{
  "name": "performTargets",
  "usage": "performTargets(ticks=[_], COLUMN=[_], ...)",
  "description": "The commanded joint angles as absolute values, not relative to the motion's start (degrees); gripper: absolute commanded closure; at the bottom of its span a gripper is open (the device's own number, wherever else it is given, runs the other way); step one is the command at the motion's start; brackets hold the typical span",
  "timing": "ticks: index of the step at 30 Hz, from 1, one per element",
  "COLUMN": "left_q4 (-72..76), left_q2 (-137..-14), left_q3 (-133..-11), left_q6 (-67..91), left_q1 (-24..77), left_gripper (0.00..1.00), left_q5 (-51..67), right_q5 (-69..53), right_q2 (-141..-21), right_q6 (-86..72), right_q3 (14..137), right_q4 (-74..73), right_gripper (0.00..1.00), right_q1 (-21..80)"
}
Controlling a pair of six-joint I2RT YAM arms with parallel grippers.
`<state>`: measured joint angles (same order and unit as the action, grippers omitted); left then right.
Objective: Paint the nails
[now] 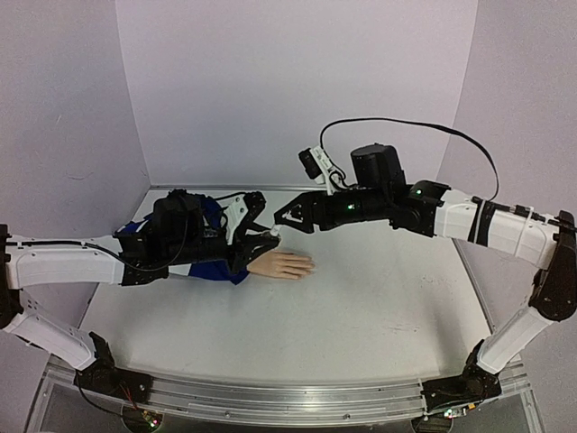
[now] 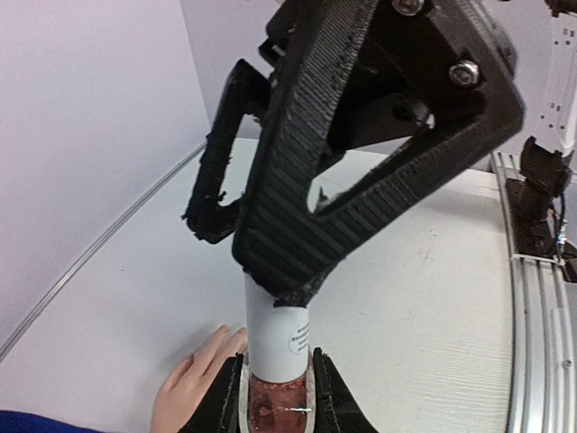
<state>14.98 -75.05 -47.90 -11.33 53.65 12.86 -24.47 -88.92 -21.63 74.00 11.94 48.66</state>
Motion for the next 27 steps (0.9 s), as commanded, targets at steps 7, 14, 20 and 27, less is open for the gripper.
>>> performTargets(ticks=[7,14,20,27], left_q4=[18.11,18.06,17.78,15.27], left_q2=[-76.11,-76.59,-76.56,-76.31], left_q3=[-49.83,-50.47,-50.71,-52.12], left_q6=[-15.50,-15.36,-15.15,-12.61], left_q1=[55.58,56.24,56.42,56.34], left_gripper=[1.00,1.00,1.00,1.00], left_q5=[-1.27,-1.91,-2.20,-0.64], right_q5=[-15.22,-15.20,-15.88,-19.75], right_q2=[-91.57,-94.26,-95.12,-95.63], right_q6=[-28.49,-29.47,-30.23,-29.01], right_q3=[80.47,82.28,81.91,80.47], right_q4=[8.35,8.35,8.35,8.35], right_gripper=[0.41,0.59,0.83,0.85], right_q1=[52.08,52.52,52.55,52.55])
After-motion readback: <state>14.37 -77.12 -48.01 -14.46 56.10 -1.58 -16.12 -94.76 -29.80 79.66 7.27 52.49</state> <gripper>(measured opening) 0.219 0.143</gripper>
